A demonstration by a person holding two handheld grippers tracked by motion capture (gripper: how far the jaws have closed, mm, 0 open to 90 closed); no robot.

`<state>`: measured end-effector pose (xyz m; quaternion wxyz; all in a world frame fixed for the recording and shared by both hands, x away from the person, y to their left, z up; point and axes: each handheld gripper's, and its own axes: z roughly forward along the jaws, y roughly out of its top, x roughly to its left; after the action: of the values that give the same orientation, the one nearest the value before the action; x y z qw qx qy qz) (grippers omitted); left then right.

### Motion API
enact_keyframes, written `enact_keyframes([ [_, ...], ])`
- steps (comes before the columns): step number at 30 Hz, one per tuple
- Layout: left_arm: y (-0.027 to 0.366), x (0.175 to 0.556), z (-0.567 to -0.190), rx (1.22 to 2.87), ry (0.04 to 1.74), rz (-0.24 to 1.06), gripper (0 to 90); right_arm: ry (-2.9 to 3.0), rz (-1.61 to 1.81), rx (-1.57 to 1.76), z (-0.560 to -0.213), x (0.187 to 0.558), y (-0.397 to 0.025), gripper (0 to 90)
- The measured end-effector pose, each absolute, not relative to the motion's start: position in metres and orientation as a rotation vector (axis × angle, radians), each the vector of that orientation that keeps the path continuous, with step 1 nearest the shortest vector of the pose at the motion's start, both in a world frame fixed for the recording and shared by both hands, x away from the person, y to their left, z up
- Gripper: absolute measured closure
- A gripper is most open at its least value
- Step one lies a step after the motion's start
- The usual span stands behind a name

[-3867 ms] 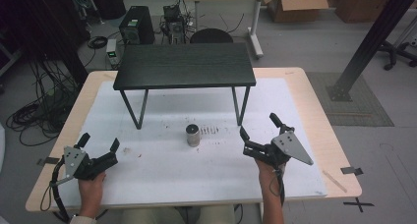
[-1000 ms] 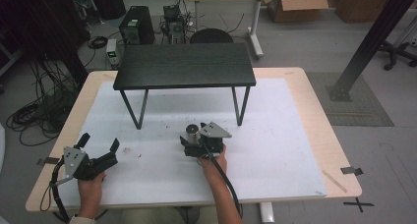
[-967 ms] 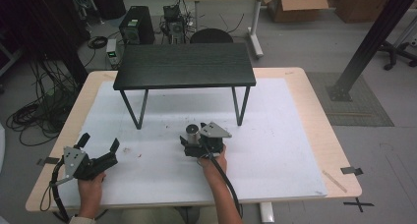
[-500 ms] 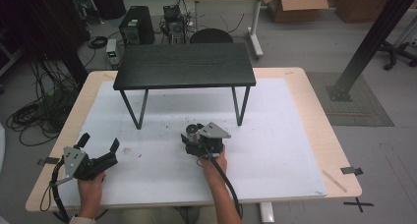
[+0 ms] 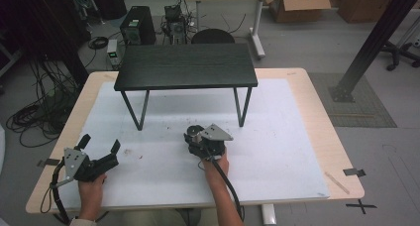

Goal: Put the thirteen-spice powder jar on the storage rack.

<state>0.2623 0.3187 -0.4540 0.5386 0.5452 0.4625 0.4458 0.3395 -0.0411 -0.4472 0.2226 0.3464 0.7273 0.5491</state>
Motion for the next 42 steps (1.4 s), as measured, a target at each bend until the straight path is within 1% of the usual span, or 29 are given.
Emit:
enact_keyframes([
  [2,0.319,0.262,-0.454,1.297,1.100,1.060,0.5,2.006,1.517,0.955,-0.447,0.339,-0.041,47.6],
  [24,0.319,0.262,-0.454,1.296,1.100,1.060,0.5,1.970,1.524,0.946,-0.444,0.336,-0.040,48.5],
  [34,0.319,0.262,-0.454,1.295,1.100,1.059,0.5,2.012,1.545,0.871,-0.427,0.330,-0.034,48.5],
  [40,0.319,0.262,-0.454,1.295,1.100,1.059,0.5,2.042,1.585,0.823,-0.403,0.326,-0.034,48.5],
  [42,0.319,0.262,-0.454,1.295,1.100,1.059,0.5,2.046,1.590,0.817,-0.400,0.326,-0.034,48.5],
])
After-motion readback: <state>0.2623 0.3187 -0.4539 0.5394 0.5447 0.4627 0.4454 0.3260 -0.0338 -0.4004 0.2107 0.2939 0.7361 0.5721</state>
